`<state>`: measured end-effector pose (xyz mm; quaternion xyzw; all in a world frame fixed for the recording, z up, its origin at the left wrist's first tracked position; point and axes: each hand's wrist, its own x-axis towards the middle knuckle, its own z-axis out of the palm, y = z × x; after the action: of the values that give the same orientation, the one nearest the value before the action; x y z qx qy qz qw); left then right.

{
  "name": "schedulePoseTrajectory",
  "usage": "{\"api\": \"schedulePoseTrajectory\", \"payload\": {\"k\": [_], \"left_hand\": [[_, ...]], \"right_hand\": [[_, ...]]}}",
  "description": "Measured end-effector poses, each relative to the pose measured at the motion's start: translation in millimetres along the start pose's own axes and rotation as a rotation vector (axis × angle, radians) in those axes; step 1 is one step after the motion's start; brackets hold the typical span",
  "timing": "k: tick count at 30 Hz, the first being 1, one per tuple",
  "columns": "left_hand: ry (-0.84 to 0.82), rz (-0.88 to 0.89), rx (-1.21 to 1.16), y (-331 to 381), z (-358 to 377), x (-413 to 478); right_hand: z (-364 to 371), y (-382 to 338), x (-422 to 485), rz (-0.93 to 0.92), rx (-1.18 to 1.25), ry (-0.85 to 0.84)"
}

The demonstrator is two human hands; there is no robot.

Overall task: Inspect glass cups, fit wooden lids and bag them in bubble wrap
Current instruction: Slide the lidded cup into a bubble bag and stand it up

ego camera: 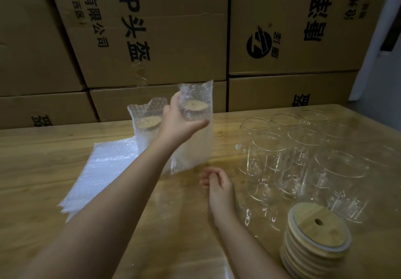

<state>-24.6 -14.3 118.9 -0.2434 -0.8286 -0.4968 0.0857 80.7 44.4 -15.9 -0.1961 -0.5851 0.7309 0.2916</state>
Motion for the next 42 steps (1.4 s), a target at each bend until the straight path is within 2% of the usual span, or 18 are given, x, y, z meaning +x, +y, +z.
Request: {"api": "schedulePoseTrajectory", "payload": {"k": [7, 12, 20, 24, 27, 32, 36, 38, 39, 42], "left_hand": [[0.07, -0.065, 0.166, -19.0, 30.9, 7.3], [0.061, -0.05, 0.29, -27.2, 28.1, 6.1], [0.119, -0.046, 0.634, -17.5, 21.7, 0.3], [0.222, 0.134, 0.984, -15.9, 18.1, 4.2], [0.201, 0.208, 1.062, -13.7, 14.3, 7.8], [0.169, 0.237, 0.944, -16.5, 6.0, -1.2], [0.321, 0.396, 0.586, -14.7, 4.1, -42.4], [0.324, 0.474, 0.506, -22.6, 15.1, -74.7], [0.257, 0.442, 0.453, -29.4, 23.2, -90.4], [0.025, 0.187, 0.182, -53.5, 46.6, -126.1]], "right_hand": [[-3.4, -0.3, -2.0, -0.005, -0.023, -0.043], [-1.8, 1.9, 0.4, 0.022, -0.049, -0.049], [-3.3, 2.2, -0.3, 0.007, -0.097, -0.066], [-3.6, 1.6, -1.1, 0.008, -0.106, -0.068], [-3.0, 0.7, -1.6, 0.005, -0.12, -0.068], [-5.1, -3.0, -3.4, 0.006, -0.118, -0.069], [-4.9, -4.1, -3.3, 0.003, -0.121, -0.073], [-3.6, -3.2, -3.0, -0.005, -0.151, -0.078], [-3.7, -1.9, -2.0, -0.02, -0.18, -0.08], [-5.7, 2.6, -1.3, -0.063, -0.319, -0.107]]}}
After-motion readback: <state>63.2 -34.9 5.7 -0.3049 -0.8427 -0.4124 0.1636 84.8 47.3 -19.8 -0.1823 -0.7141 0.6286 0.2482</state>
